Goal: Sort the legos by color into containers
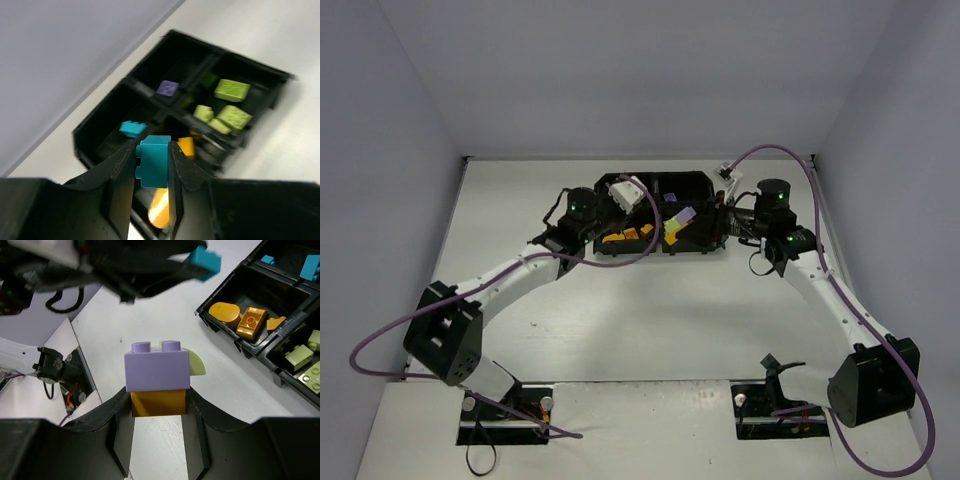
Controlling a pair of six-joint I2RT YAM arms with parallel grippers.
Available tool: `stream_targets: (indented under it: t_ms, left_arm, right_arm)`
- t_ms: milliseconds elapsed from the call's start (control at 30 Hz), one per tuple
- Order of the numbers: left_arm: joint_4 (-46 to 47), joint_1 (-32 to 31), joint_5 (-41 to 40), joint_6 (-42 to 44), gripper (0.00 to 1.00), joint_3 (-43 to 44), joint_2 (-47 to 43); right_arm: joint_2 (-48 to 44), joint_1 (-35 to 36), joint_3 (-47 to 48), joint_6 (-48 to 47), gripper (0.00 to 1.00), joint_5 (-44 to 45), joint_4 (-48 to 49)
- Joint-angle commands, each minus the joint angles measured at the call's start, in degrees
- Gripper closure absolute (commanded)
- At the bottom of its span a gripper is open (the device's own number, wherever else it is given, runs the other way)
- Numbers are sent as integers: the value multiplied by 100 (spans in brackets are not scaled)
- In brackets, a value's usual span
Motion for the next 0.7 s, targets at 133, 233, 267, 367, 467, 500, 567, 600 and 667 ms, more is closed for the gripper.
stream_targets:
  t_ms: [133,233,267,367,467,500,567,600,667]
  left_arm:
    - [-120,865,291,-474,81,1637,1161]
    - [-321,1067,467,-641,81,2235,1723]
    - [-384,1103,485,-685,81,2385,1847]
    - [-577,1182,625,-834,77,2999,2391]
    - [-770,1261,687,-1053,71,3299,2742]
    - [-823,1270,765,-1098,70,3474,2823]
    - [-981,1297,810,-1203,67,3607,3007]
    - [-1025,1288,810,-1230,65,3643,3034]
    - [-1017,1297,793,-1327,62,3617,3069]
  right_arm:
    - [-469,-40,-156,-438,100,137,153]
    - [-548,-40,-165,-561,100,119,109]
    - [-574,-40,-182,-596,100,119,109]
    - [-671,-40,-208,-719,100,93,65]
    - [-715,-40,-244,-807,100,84,30]
    - [-706,-40,-252,-825,100,75,3]
    - [-698,-40,-252,-877,100,58,-14]
    - [-689,-40,-252,-895,100,58,-40]
    - [-671,-40,-226,-956,100,5,-50]
